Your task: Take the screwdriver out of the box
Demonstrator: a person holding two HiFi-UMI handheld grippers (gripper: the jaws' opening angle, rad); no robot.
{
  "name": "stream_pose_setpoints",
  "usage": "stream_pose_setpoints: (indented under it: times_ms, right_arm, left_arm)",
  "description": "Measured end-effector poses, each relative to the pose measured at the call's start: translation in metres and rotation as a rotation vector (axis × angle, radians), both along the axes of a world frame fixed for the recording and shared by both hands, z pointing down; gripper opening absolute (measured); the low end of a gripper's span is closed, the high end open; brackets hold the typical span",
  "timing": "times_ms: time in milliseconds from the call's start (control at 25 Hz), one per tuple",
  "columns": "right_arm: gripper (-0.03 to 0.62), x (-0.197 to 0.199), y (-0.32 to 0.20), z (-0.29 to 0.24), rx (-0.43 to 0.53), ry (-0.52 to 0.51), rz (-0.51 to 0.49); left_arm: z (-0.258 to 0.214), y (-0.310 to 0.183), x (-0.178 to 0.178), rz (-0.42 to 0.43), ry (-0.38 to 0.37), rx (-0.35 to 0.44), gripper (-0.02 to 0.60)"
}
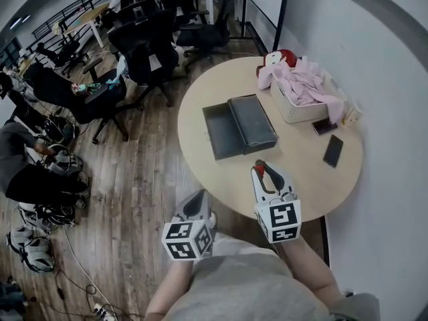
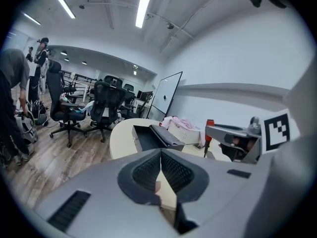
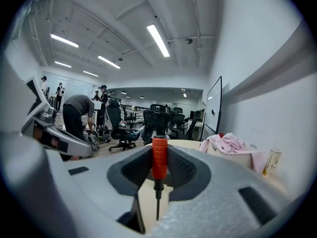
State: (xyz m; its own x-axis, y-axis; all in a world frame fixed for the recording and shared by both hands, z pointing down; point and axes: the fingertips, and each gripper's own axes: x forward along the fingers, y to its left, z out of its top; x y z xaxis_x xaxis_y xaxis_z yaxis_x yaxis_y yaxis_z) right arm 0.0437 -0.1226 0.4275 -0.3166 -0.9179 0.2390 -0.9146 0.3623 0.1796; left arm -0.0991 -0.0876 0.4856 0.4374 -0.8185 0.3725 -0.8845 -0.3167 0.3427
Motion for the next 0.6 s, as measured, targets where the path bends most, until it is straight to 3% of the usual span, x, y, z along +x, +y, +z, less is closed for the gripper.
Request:
stream_pose_setpoints:
  times_ms: [600]
  right_arm:
    - [0.081,0.011,0.015,-0.009,0.025,-0.037,0.008]
  left_arm:
    - [-0.005,0.009,0.011,0.013,-0.014,0.012,0.003]
